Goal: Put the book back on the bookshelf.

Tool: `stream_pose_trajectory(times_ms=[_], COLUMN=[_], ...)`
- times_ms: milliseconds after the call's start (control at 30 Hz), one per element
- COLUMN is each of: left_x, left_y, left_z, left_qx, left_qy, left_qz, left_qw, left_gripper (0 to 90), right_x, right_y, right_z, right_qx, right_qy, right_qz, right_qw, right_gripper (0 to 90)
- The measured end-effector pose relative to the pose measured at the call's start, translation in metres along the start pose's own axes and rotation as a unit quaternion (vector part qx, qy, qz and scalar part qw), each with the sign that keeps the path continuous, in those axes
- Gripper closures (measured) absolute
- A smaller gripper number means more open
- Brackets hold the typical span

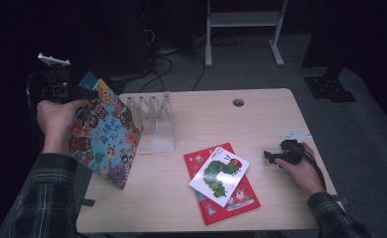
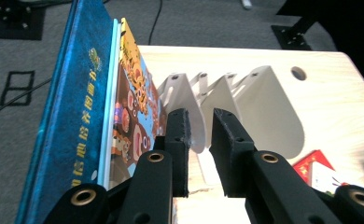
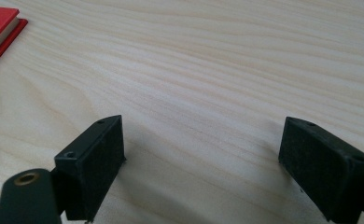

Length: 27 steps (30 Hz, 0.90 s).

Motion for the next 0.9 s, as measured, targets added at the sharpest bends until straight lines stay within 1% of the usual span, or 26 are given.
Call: stream_pose_trajectory(times_ms=[133,233,333,467,633,733,800,833,900], left_x=[0.003,0.007,0.013,0.024,0.039,0.048,0.053,0.056,0.061], left_y=[0.01,0.019,0.025,0.035,0.05,0.06,0.068,0.073,0.08], left_z=[-0.001,-0.005,-0.01,-0.018,-0.027,-0.033,-0.037,-0.038,-0.041], left_qx=[0.01,0.022,0.029,0.038,0.051,0.059,0.068,0.073,0.074], left_qy=[0.007,0.014,0.018,0.019,0.019,0.019,0.018,0.019,0.022], left_qz=[-0.011,-0.012,-0.014,-0.017,-0.028,-0.036,-0.039,-0.044,-0.05], left_qw=[0.9999,0.9996,0.9993,0.9989,0.9981,0.9974,0.9967,0.9962,0.9957], left_gripper=[71.9,67.3,62.5,56.5,47.8,41.6,36.1,34.3,30.1], right_x=[0.0,0.0,0.0,0.0,0.0,0.0,0.0,0.0,0.0], right_y=[0.0,0.0,0.0,0.0,0.0,0.0,0.0,0.0,0.0], right_z=[0.0,0.0,0.0,0.0,0.0,0.0,0.0,0.0,0.0], right_qx=[0.0,0.0,0.0,0.0,-0.001,-0.001,-0.001,-0.001,-0.002], right_qy=[0.0,0.0,0.0,0.001,0.0,0.0,0.0,0.0,0.0], right_qz=[0.0,0.0,0.0,0.001,0.002,0.002,0.002,0.002,0.002], right_qw=[1.0,1.0,1.0,1.0,1.0,1.0,1.0,1.0,1.0], right_gripper=[12.9,12.9,12.9,12.9,12.9,12.9,12.8,12.8,12.8])
Point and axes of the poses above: each handheld gripper's, and its own axes: z roughly backward along the jaws, x roughly out of its underside, y roughly to its right, the point moved 7 cm from there along -z, roughly forward along the jaws, and after that the axes turned 10 degrees about y, right-handed, at the moved point
